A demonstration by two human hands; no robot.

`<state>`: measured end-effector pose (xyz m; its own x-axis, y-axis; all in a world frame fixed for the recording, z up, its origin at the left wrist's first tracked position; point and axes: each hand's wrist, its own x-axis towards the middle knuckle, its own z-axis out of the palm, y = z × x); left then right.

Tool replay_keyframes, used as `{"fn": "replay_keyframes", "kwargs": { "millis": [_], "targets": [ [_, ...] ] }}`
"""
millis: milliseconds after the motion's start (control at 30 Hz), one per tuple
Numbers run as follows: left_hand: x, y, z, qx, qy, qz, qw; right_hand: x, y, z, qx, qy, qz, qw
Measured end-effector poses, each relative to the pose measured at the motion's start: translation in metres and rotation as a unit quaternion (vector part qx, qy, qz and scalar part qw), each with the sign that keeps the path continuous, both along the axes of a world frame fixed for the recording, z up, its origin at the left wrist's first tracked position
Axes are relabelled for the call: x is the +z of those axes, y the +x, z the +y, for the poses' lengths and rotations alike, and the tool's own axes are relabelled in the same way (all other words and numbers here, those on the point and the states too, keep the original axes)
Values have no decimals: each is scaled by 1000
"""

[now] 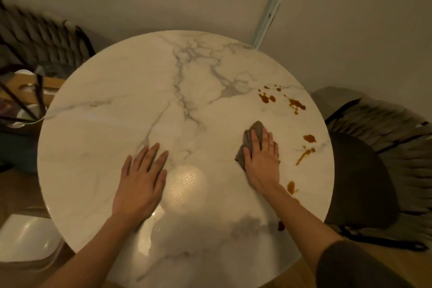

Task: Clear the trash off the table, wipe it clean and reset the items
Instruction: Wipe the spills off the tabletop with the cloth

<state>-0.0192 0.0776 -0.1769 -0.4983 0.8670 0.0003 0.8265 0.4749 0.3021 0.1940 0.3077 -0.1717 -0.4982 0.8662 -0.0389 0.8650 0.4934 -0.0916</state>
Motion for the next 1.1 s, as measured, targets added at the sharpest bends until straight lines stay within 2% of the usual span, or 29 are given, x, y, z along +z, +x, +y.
{"fn": "replay_keyframes", "kwargs": {
  "millis": [67,100,167,233,300,333,367,433,467,567,600,667,800,967,1033,1100],
  "targets": [
    [1,-1,1,-2,-4,-4,1000,2,-18,-6,-20,-3,6,1000],
    [1,-1,1,-4,-8,-8,1000,3,-26,-15,1,-2,6,1000],
    [3,1,0,-7,-19,-11,1000,1,-33,-42,133,-19,-2,991],
    [3,2,-1,-9,-29,-11,999,5,-28,-56,314,-43,-18,948],
    [5,2,-1,-4,-35,-10,999,8,-25,-30,418,-40,-15,907],
    [5,3,-1,-1,-36,-9,999,6,-26,-11,413,-35,-17,910],
    [5,4,-2,-1,-37,-7,999,4,-30,9,367,-28,-11,930],
    [5,6,-2,-2,-38,-5,999,0,-46,38,215,-16,10,976],
    [5,6,-2,-1,-39,-6,999,-2,-58,44,153,-5,9,988],
    [4,4,-2,2,-45,-8,999,-8,-97,35,79,10,10,997],
    [4,5,-2,2,-48,-7,999,-6,-104,25,91,7,11,996],
    [5,5,-3,4,-54,-5,999,-4,-106,-6,180,-14,7,984],
    [9,3,-1,5,-65,-10,998,3,-63,-79,389,-62,1,919],
    [11,3,4,8,-61,-15,998,6,-38,-46,522,-56,-31,851],
    [10,3,1,7,-60,-16,998,3,-42,-19,490,-50,-29,870],
    [10,5,0,8,-61,-19,998,1,-49,8,391,-47,-26,919]
  ]
}}
